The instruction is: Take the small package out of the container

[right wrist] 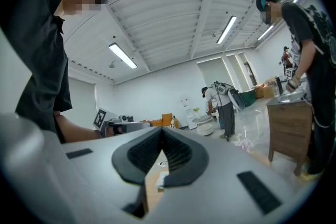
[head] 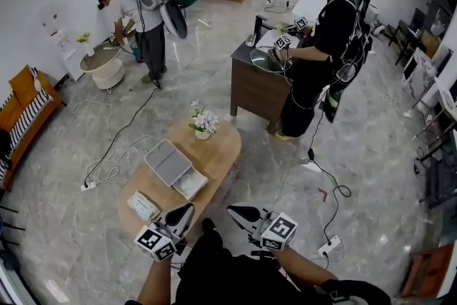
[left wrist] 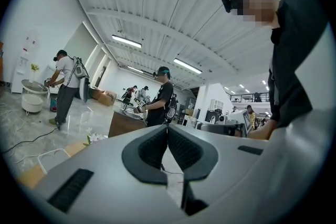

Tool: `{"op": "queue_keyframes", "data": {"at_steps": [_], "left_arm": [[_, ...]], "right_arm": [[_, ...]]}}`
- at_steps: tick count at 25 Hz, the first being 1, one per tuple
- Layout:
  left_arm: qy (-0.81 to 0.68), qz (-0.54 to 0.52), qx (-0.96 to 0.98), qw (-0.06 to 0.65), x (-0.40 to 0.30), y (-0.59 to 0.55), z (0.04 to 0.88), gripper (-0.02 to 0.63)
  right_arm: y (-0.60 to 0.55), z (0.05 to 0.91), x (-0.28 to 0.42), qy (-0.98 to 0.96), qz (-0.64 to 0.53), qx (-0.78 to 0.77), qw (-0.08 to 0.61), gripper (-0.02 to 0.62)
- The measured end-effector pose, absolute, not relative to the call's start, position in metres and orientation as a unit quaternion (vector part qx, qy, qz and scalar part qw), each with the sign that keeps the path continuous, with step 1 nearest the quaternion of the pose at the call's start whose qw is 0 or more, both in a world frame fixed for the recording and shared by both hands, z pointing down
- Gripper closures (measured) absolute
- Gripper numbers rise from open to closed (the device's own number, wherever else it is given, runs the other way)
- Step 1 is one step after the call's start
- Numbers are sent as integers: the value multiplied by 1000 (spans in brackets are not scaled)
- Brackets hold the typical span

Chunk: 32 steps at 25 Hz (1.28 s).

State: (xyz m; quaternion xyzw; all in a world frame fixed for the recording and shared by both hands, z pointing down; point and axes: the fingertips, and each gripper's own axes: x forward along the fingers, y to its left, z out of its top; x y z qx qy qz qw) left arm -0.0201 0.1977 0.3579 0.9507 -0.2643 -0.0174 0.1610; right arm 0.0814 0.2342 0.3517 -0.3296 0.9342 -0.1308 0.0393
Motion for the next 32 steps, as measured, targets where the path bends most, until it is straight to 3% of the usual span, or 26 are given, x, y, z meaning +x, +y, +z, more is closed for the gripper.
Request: {"op": "queue_keyframes", "data": {"at_steps": [7, 18, 25, 28, 32], "left_arm": [[-268, 4, 950, 159, -20, 137, 377, 588], [-288, 48, 936, 197, -59, 9, 440, 588], [-314, 63, 919, 229, -83, -46, 492, 586], [-313, 85, 915, 239, -90, -53, 518, 543], [-311, 123, 911, 240, -95, -60, 554, 535]], "right_arm": [[175, 367, 97, 928, -143, -343, 34, 583], [41, 398, 60, 934, -181, -309, -7, 583], [-18, 435, 35, 940, -184, -281, -65, 583], [-36, 453, 25, 941, -180, -272, -85, 581], [-57, 486, 10, 945, -185, -244, -118, 581]]}}
